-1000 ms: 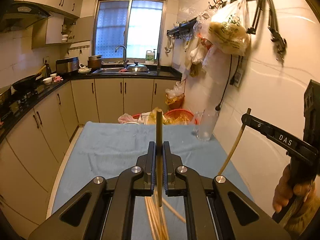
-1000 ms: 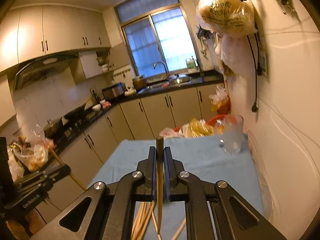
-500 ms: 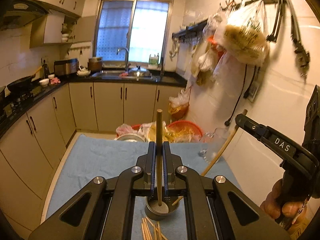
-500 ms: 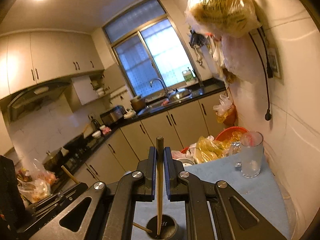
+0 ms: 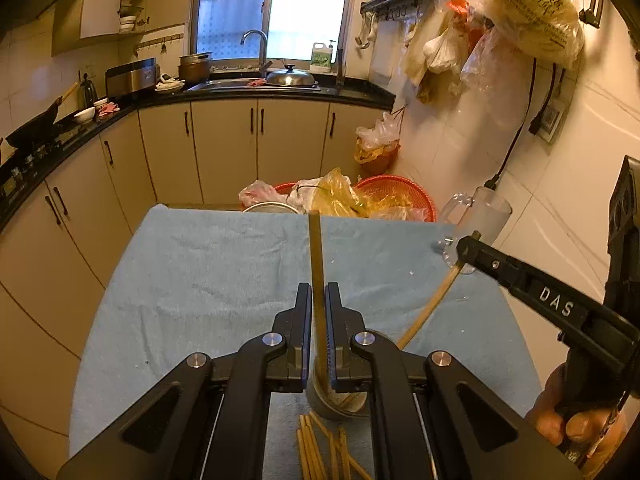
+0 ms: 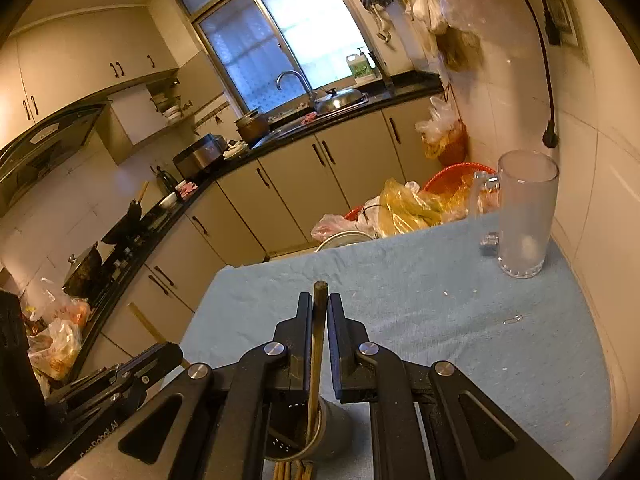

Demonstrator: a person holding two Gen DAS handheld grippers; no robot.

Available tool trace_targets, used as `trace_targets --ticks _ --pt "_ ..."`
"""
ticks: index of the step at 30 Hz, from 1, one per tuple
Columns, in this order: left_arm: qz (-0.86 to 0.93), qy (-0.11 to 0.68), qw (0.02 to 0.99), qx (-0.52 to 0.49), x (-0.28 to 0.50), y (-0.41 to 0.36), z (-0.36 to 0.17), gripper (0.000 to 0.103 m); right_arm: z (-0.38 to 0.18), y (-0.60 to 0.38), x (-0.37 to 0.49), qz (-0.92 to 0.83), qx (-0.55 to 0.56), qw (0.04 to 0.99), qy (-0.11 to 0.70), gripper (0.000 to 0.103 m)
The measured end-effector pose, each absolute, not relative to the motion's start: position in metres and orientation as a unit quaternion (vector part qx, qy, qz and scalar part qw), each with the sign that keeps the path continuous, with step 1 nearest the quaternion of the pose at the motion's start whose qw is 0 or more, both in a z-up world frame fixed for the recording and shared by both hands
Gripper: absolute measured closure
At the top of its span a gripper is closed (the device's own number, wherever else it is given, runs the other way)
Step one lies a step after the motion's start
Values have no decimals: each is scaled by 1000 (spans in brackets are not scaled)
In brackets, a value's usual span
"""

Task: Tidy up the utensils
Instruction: 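Open both grippers to drop the chopsticks into the black cup, then grasp another chopstick with the left gripper while the right gripper grasps one too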

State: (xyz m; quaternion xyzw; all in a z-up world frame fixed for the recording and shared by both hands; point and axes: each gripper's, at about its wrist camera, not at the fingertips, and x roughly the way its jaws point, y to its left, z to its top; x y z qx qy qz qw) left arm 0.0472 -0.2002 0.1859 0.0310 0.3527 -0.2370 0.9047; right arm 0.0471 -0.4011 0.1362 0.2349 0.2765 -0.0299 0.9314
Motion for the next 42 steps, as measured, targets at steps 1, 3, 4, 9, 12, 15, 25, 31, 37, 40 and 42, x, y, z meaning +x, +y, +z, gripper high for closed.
trace_targets --ticks 1,3,4,9,12,15,25,31,37,40,42 --pt "-234 352 906 32 47 -200 185 97 137 -402 48 -31 235 931 276 94" --pt "-234 351 906 33 45 -198 184 97 136 -402 49 -29 240 930 278 94" --pt "-235 351 906 33 43 -197 184 96 135 -402 49 -28 245 928 279 94" --pt "-228 339 912 38 30 -191 192 71 143 -400 44 -27 244 929 275 70" --pt "-213 316 923 48 12 -183 200 61 152 -398 34 -28 240 933 268 63" --pt "-205 302 929 57 -5 -174 208 57 164 -395 19 -31 231 937 261 61" --pt "-186 247 948 79 -78 -141 235 43 194 -385 -54 -54 202 946 247 46" --pt "-186 227 952 90 -120 -124 240 39 193 -381 -99 -70 180 947 255 40" --pt "-187 216 954 85 -147 -109 239 33 177 -378 -136 -84 165 944 274 34" --pt "-187 223 953 84 -155 -101 231 33 162 -379 -146 -88 164 939 289 33" --pt "-185 229 952 83 -157 -99 225 33 149 -382 -151 -92 168 934 301 33"
